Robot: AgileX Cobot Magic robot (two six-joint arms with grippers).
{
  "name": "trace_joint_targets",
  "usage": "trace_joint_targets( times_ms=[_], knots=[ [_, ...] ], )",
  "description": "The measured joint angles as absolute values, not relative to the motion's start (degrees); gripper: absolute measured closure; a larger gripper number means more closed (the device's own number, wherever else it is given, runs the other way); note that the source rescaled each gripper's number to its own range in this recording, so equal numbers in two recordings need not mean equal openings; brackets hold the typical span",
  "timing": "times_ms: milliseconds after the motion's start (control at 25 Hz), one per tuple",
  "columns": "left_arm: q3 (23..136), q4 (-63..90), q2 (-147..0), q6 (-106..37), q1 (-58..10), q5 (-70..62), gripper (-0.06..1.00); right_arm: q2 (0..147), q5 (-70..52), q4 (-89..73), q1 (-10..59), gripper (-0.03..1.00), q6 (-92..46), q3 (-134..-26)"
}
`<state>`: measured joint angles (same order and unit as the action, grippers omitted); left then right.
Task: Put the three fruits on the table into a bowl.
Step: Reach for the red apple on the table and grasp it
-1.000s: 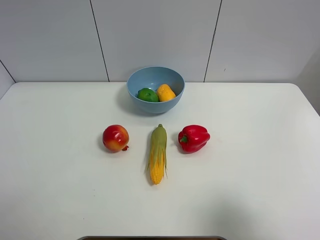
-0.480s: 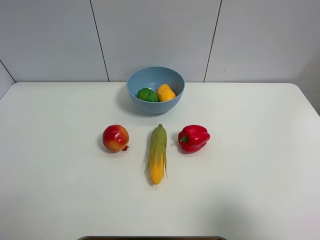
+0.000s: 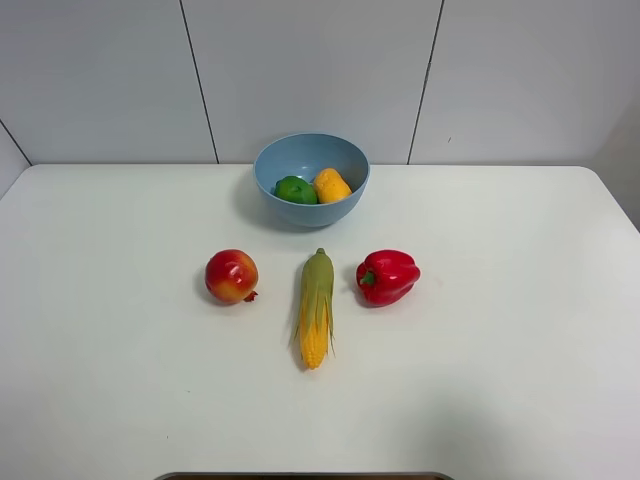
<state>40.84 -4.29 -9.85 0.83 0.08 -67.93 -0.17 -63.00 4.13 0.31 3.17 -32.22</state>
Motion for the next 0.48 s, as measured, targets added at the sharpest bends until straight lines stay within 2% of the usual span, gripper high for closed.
trace_joint_targets(
  times_ms=[120, 320, 480],
  knots=[
    [45.2, -4.3, -15.8, 0.9, 0.1, -68.0, 0.18, -0.2, -63.0, 4.1, 0.3, 0.97, 3.2, -32.2],
    [52.4, -4.3, -26.2, 0.0, 0.1, -68.8, 0.09, -0.2, -63.0, 4.1, 0.3, 0.97, 3.2, -32.2],
    [56.8, -4.5, -35.3, -2.6, 0.1, -69.6, -0.02, -0.2, -63.0, 4.1, 0.3, 0.97, 3.2, -32.2]
  ],
)
